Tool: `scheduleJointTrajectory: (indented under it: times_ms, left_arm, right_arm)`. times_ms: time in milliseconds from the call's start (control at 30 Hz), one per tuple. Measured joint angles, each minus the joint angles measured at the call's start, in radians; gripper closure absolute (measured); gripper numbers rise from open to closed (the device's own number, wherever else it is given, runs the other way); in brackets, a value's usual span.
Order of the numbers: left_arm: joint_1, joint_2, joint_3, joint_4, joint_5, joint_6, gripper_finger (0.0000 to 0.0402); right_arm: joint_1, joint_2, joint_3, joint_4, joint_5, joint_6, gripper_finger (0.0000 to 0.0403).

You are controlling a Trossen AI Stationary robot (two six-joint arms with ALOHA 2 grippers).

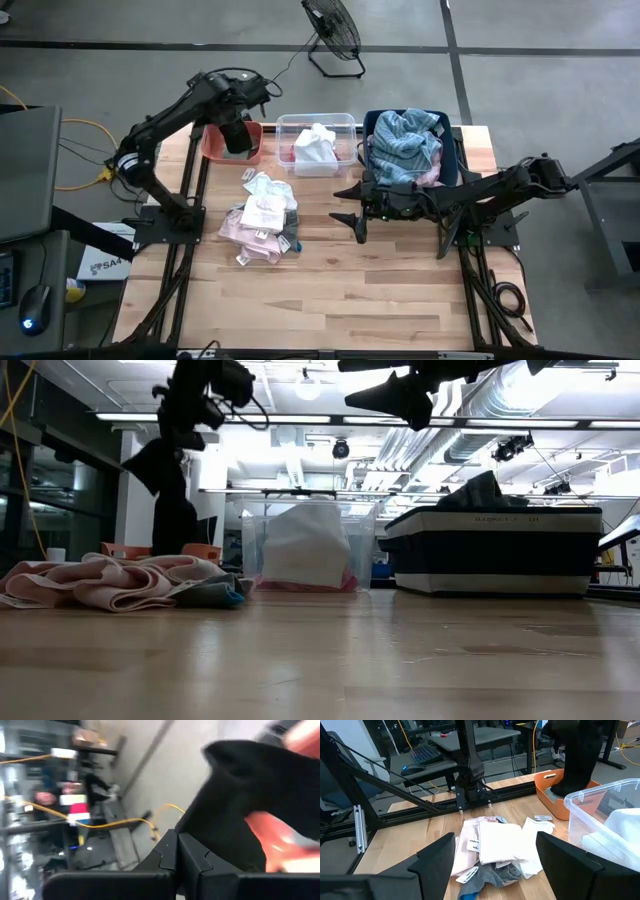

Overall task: Pick & Place Cloths
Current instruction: Put the black sock into the orange bin

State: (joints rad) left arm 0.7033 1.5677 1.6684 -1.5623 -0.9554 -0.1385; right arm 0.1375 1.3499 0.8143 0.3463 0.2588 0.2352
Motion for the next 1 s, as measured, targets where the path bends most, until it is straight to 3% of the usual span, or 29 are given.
scheduleJointTrajectory:
  times_ms: [267,467,733,1000]
  left_arm:
    - [-0.001,0.038,0.0,0.06,0.338,0.16,0.0401]
    - [0.041,0.038,-0.001,0.106,0.524,0.217,0.0401]
    - [0.157,0.038,-0.099,0.15,0.696,0.184,0.0401]
    - [0.258,0.038,-0.29,0.353,0.712,0.185,0.0401]
  right_arm:
    - [0.0,0.0,0.0,0.0,0.0,0.0,0.0133]
    - [0.0,0.0,0.0,0.0,0.0,0.008,0.0133]
    - [0.008,0.0,0.0,0.0,-0.001,0.007,0.0133]
    - [0.007,0.0,0.0,0.0,0.0,0.005,0.0133]
